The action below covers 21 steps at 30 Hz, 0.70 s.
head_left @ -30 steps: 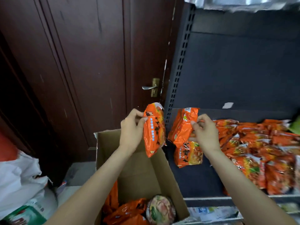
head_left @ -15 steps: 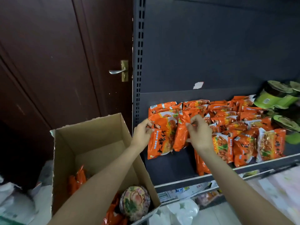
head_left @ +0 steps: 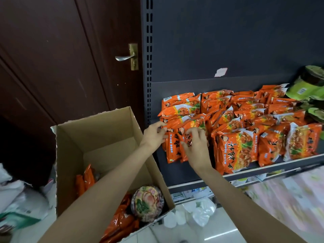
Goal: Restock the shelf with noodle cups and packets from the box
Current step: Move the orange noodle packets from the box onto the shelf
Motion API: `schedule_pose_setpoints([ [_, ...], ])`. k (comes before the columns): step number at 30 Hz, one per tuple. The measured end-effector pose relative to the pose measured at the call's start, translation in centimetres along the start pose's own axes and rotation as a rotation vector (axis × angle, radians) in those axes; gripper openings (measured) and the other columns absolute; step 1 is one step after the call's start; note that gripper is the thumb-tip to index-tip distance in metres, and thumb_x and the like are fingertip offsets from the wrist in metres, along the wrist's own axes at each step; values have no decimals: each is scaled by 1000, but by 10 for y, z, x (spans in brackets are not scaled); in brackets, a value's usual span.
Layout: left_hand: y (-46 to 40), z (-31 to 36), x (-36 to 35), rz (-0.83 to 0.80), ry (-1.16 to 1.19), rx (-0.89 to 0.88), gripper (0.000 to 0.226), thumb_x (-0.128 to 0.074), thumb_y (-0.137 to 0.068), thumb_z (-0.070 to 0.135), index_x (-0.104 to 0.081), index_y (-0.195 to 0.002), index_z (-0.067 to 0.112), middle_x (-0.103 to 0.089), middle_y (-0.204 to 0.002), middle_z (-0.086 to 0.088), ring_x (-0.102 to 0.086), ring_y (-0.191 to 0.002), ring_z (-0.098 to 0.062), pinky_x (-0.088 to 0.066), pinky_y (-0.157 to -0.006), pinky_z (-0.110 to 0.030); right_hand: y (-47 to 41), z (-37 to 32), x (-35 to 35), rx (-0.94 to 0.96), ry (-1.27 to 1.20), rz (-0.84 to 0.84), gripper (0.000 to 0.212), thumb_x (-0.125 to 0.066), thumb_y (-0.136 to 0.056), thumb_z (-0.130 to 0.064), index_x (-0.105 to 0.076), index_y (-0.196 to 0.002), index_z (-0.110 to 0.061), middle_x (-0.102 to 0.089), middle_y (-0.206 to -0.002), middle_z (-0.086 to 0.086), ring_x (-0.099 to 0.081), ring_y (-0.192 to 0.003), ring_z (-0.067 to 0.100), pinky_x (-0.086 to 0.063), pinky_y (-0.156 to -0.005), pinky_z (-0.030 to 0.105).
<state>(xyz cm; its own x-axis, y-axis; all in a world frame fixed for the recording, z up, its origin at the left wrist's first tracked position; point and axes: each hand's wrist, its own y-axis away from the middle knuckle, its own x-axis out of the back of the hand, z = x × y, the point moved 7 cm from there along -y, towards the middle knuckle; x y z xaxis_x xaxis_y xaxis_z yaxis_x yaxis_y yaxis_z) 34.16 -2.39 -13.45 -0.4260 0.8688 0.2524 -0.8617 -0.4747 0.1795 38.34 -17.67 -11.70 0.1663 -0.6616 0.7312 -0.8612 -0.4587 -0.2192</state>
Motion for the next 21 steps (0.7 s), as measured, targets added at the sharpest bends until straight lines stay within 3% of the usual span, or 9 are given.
schedule_pose_setpoints([
  [3, 3, -4, -2, -47, -25, 20, 23, -44, -99, 19, -53, -120, 17, -62, -110, -4, -65, -101, -19, -51, -80, -26, 3, 8, -12, -31, 66, -104, 67, -74, -78, -8, -39, -135, -16, -33, -131, 9, -36, -124, 20, -32, -101, 22],
  [5, 7, -2, 0, -69, -102, -12, 30, -46, -98, 21, -48, -128, 17, -63, -114, -5, -63, -106, -19, -49, -85, -28, 4, 8, -13, -31, 105, -121, 74, -74, -78, -10, -34, -140, -19, -30, -134, 10, -33, -128, 22, -33, -104, 27],
  [10, 30, 8, 18, 32, -357, -140, 40, -53, -95, 18, -43, -133, 15, -54, -122, -3, -56, -108, -16, -45, -87, -24, 7, -11, -3, -1, 67, -44, 56, -64, -86, -8, -39, -136, -16, -33, -132, 12, -34, -127, 24, -38, -102, 30],
  [12, 46, 12, 34, 122, -476, -207, 39, -55, -93, 18, -46, -131, 16, -54, -124, -4, -55, -111, -17, -48, -92, -30, 9, -30, -1, 94, 36, -30, 45, -60, -87, -6, -46, -130, -13, -38, -127, 11, -38, -123, 22, -34, -99, 21],
  [14, 65, 12, 52, 189, -558, -229, 35, -56, -92, 17, -50, -126, 19, -56, -118, -3, -55, -107, -16, -50, -91, -34, 10, -48, -6, 149, -14, -100, 39, -57, -89, -7, -50, -127, -13, -41, -122, 7, -42, -115, 16, -31, -95, 16],
  [16, 87, 6, 71, 253, -611, -217, 32, -57, -91, 17, -52, -122, 20, -56, -115, -1, -56, -106, -15, -50, -90, -33, 15, -66, -16, 184, -68, -203, 35, -55, -91, -9, -51, -125, -15, -42, -118, 2, -43, -106, 10, -36, -94, 19],
  [21, 148, -24, 139, 511, -696, -95, 31, -57, -87, 7, -57, -118, 13, -56, -114, -8, -51, -109, -24, -43, -95, -35, 33, -112, -59, 308, -122, -409, 28, -55, -90, -9, -54, -118, -17, -47, -110, -1, -53, -95, 14, -44, -86, 27],
])
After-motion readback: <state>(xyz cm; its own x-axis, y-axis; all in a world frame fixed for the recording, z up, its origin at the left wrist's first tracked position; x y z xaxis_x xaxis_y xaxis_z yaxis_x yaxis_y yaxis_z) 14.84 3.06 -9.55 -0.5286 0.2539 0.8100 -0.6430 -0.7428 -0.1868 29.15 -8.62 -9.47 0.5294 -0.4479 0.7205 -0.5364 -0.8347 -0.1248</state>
